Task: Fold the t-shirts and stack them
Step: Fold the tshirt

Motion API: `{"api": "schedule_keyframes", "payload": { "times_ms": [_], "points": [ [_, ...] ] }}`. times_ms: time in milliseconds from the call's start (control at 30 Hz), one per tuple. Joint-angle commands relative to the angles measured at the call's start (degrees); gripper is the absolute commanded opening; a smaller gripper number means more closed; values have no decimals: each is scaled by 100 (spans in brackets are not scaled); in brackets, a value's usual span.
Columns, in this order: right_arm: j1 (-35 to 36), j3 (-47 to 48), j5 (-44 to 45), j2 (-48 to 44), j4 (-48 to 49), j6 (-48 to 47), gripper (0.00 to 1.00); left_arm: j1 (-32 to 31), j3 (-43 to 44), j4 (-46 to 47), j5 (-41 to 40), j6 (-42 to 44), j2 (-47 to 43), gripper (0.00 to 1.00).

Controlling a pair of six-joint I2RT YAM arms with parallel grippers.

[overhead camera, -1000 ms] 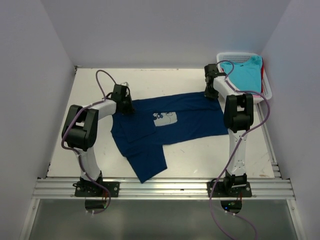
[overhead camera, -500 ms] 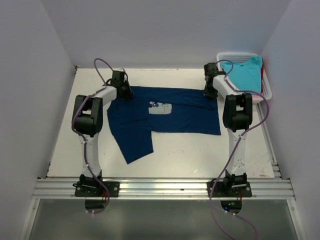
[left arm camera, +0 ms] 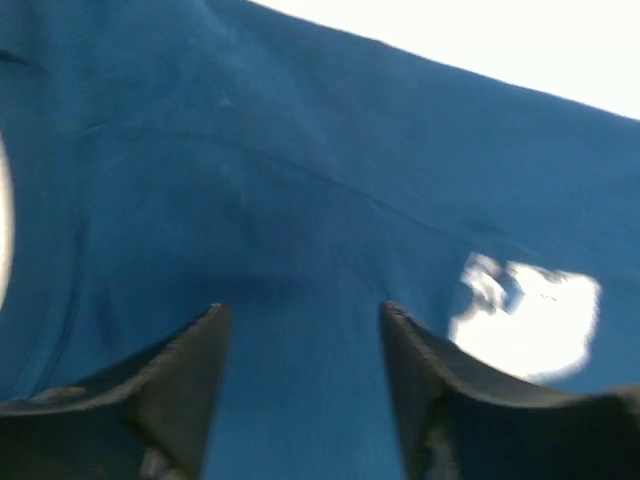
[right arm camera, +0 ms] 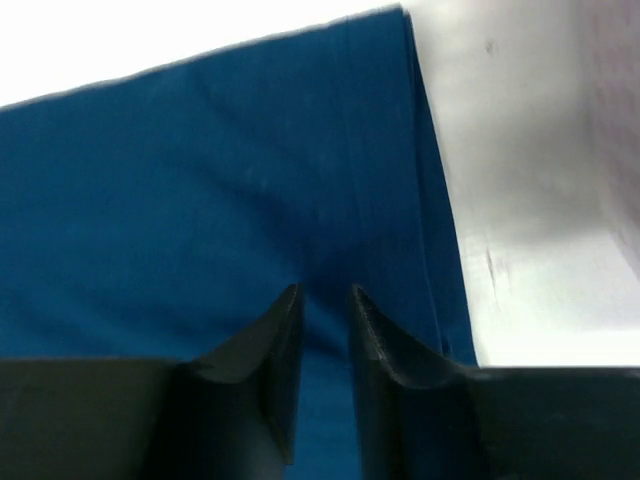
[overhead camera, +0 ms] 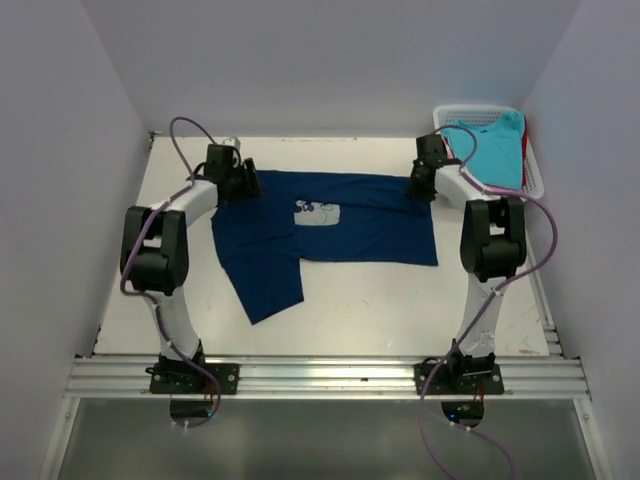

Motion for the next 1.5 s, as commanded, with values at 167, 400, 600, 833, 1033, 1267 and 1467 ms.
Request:
{"api": "schedule_keyframes", "payload": {
  "times_ms": [167,400,600,833,1033,1267,1467],
  "points": [
    [174,-1761,-209,-2798,712,-154,53,-470,-1255,-1926,-694,197,-3079,82],
    [499,-2775,-104,-4091,54,93,55,-1472,-2712,-3229,-431,-883,-4309,85],
    [797,-3074,-130,-4583,-246,154,57,-1719,-3153,-4012,-992,-1877,-5171,84],
    [903,-3434,-279,-4979,-203,163,57,-1806,-3681,-4198,-1275,-2704,-5612,81],
    [903,-3724,-306,-5155,-185,119,57,-2166,-4428,-3434,-1028,-3178,-5147,73],
    [903,-3847,-165,-5357,-229,58,57,-2501,-4455,-3019,-1273,-3609,-4742,63],
    [903,-3804,-95,-5348,-255,40,57,-2589,-4560,-2694,-1239,-3662,-4338,56]
  ]
}}
